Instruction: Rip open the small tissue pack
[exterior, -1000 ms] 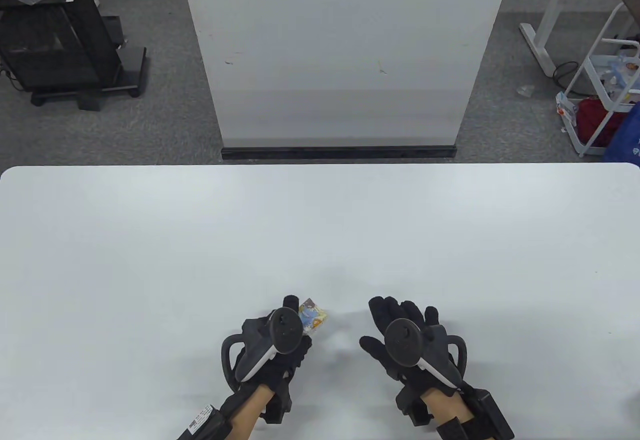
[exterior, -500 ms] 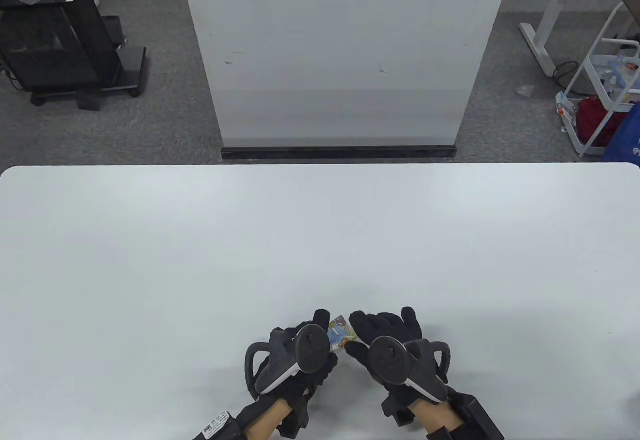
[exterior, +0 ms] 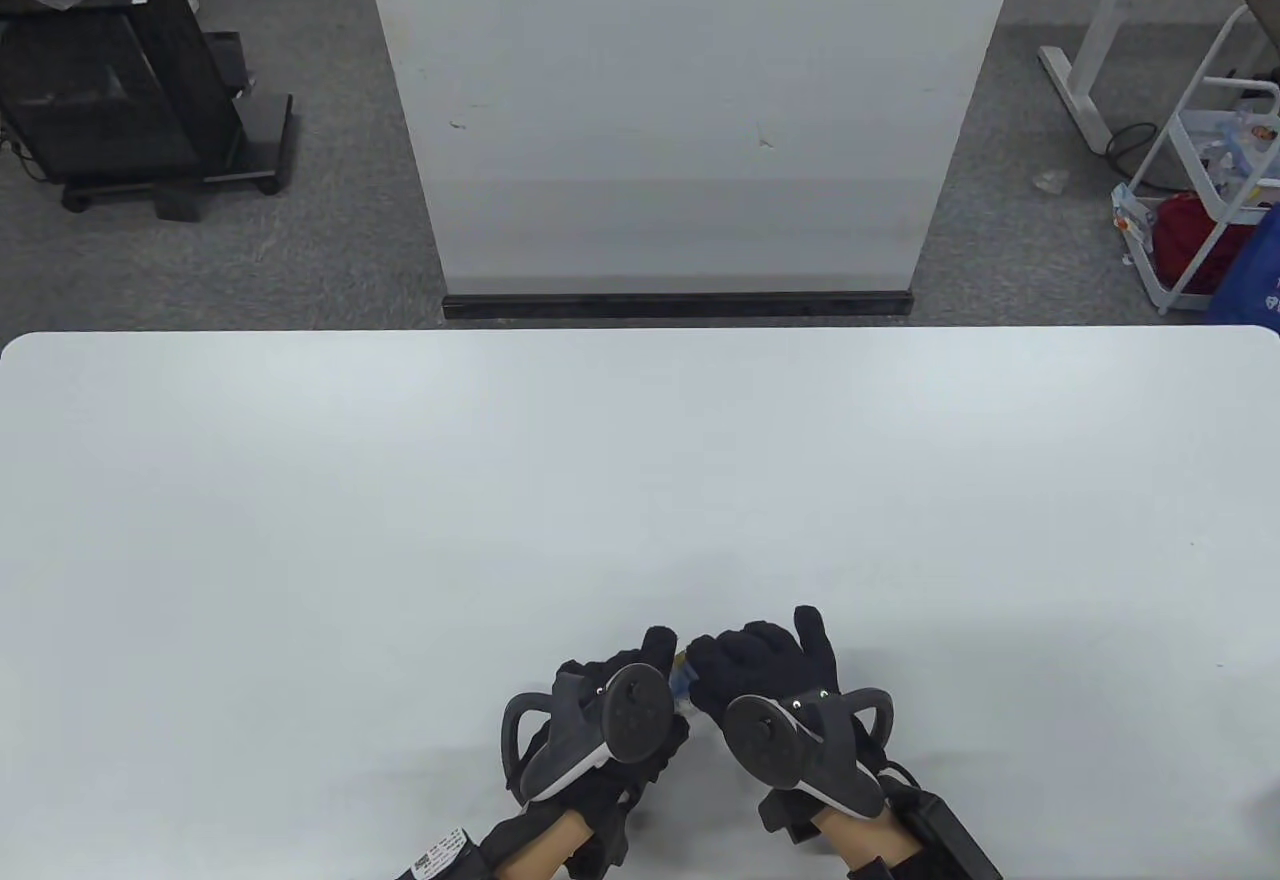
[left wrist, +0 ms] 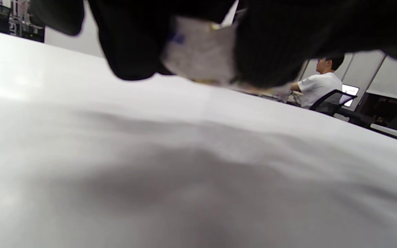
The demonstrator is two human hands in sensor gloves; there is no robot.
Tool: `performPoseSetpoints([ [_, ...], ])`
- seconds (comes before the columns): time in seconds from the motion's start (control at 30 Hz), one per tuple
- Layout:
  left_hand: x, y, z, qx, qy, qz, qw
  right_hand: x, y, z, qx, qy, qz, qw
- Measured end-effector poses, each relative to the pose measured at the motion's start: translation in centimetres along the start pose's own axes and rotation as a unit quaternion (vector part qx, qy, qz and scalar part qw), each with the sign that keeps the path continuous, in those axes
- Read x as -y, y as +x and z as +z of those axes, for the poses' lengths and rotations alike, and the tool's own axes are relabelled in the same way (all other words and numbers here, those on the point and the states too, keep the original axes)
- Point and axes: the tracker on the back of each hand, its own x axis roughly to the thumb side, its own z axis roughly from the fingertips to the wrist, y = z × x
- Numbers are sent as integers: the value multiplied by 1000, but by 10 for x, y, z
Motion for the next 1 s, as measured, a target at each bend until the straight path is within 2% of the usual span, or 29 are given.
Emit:
performPoseSetpoints([
  [0.3, 1, 1, 0, 4, -4, 9, 1000, 1, 0, 0, -4, -14, 4, 1000],
  [0.67, 2, 1, 1, -2, -8, 18, 1000, 3, -16, -5, -43, -21, -48, 998],
  [0.8, 2, -2, -1, -7, -7, 22, 1000, 3, -29, -6, -70, -8, -61, 996],
  [0.87, -1, -8, -2, -18, -2, 24, 1000, 4, -35, -7, -79, 17, -48, 996],
  [1.0, -15, -34, -5, -60, 29, 34, 997, 6, -48, -6, -81, 60, -27, 995],
])
